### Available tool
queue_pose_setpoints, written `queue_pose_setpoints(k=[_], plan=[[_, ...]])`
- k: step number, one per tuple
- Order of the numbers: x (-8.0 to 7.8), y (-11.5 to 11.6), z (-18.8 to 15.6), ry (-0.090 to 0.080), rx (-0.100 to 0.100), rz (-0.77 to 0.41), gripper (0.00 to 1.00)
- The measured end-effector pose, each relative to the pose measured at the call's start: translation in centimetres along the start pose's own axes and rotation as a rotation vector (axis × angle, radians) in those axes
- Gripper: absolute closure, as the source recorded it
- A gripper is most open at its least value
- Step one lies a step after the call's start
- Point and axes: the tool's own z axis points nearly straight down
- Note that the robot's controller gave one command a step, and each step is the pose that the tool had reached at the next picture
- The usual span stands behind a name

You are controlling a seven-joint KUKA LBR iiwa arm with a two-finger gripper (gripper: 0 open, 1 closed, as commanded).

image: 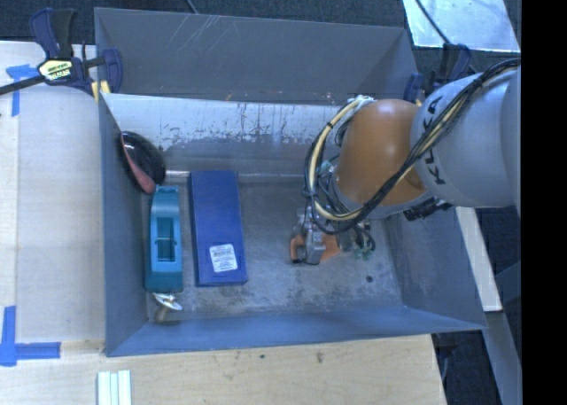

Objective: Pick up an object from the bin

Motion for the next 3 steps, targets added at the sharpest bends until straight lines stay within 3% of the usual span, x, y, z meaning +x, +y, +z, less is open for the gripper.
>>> queue_pose_setpoints(k=[1, 2, 3], plan=[[3.7, 0.4, -12.2, -0.001, 0.000, 0.048, 1.00], [3.7, 0.4, -12.2, -0.001, 0.000, 0.048, 1.00], [3.2, -1.4, -19.0, -0.003, 0.000, 0.026, 1.00]])
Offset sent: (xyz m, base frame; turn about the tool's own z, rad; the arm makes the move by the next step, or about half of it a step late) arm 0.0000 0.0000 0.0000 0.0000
